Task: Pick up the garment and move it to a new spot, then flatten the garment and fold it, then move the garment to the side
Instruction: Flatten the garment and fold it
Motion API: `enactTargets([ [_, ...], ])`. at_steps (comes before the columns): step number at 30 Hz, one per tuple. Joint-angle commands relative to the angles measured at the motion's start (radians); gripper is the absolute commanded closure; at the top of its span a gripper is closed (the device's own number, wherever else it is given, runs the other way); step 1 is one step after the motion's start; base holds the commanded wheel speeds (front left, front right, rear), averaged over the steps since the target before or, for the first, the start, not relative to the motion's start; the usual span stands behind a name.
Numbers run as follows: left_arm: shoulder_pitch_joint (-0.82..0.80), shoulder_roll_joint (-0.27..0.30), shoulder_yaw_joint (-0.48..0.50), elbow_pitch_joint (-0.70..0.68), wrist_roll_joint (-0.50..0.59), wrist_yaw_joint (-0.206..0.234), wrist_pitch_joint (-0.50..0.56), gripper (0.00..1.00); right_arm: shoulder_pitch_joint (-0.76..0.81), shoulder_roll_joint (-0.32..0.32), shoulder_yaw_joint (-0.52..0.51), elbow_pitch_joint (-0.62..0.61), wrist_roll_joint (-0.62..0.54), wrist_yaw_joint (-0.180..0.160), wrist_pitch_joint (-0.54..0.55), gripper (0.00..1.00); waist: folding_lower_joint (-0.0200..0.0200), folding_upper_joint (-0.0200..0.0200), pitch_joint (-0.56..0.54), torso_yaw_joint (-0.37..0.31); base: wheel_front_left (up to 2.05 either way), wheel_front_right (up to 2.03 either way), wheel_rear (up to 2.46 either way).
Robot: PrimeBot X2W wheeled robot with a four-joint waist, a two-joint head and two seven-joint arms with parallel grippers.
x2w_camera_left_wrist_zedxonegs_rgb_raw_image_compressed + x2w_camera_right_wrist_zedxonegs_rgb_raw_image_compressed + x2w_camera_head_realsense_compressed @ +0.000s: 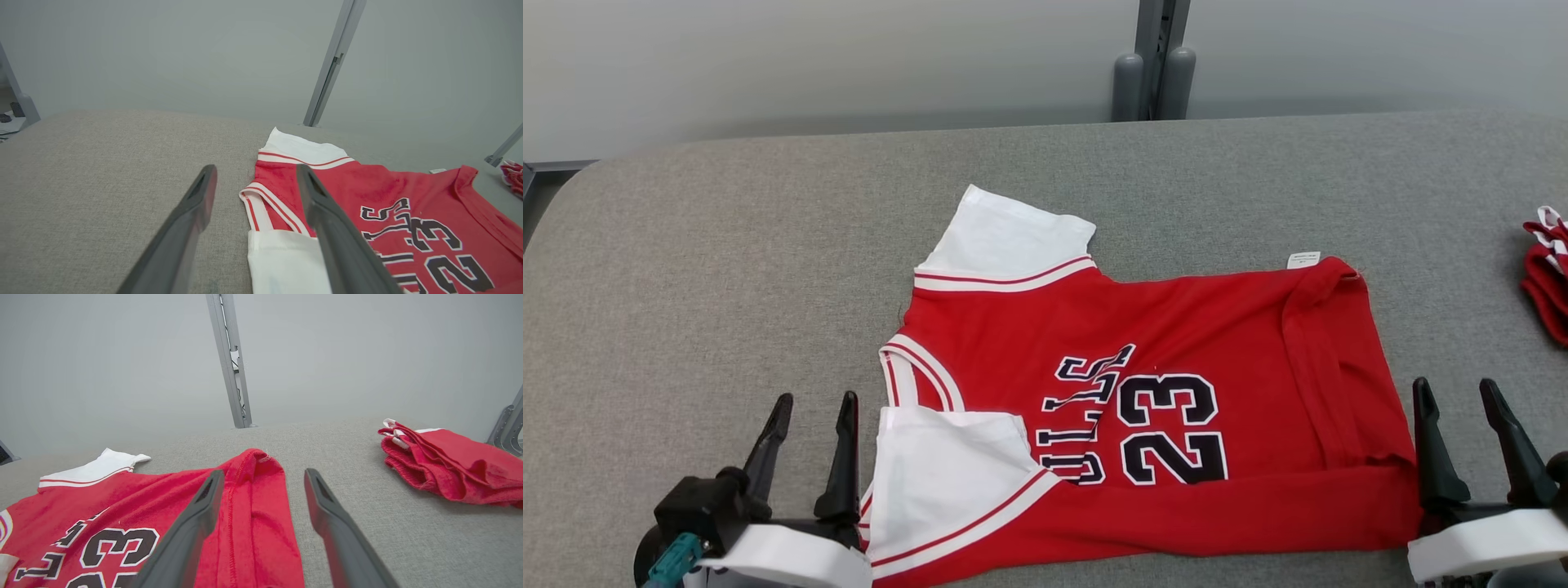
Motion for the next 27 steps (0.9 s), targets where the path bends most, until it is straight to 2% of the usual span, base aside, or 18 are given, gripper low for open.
enactTargets([
  [1, -0.025, 0.007, 0.005, 0.008, 0.013, 0.01, -0.007, 0.0, -0.014, -0.003, 0.004, -0.015, -0.011, 0.0, -0.001, 0.0, 0.0, -0.0001, -0.001, 0.002, 0.0, 0.0, 0.0],
  [10, -0.077, 0.009, 0.011, 0.044, 0.024, 0.022, -0.013, 0.0, -0.026, 0.003, 0.002, -0.041, -0.02, 0.0, 0.008, 0.0, 0.0, -0.0001, 0.028, 0.006, 0.0, 0.0, 0.0],
  [16, -0.136, 0.005, 0.017, 0.065, 0.012, 0.005, -0.016, 0.0, -0.051, 0.005, 0.006, -0.061, -0.023, 0.0, 0.015, 0.0, 0.0, -0.0001, 0.074, 0.0, 0.0, 0.0, 0.0],
  [22, -0.412, 0.011, -0.004, 0.125, 0.03, -0.059, 0.028, 0.0, -0.132, 0.006, 0.024, -0.103, -0.022, 0.0, 0.029, 0.0, 0.0, -0.0001, 0.203, -0.027, 0.0, 0.0, 0.0],
  [27, -0.635, 0.004, -0.029, 0.261, 0.019, -0.124, 0.099, 0.0, -0.206, 0.007, 0.052, -0.093, -0.009, 0.0, 0.014, 0.0, 0.0, -0.0001, 0.282, -0.07, 0.0, 0.0, 0.0],
])
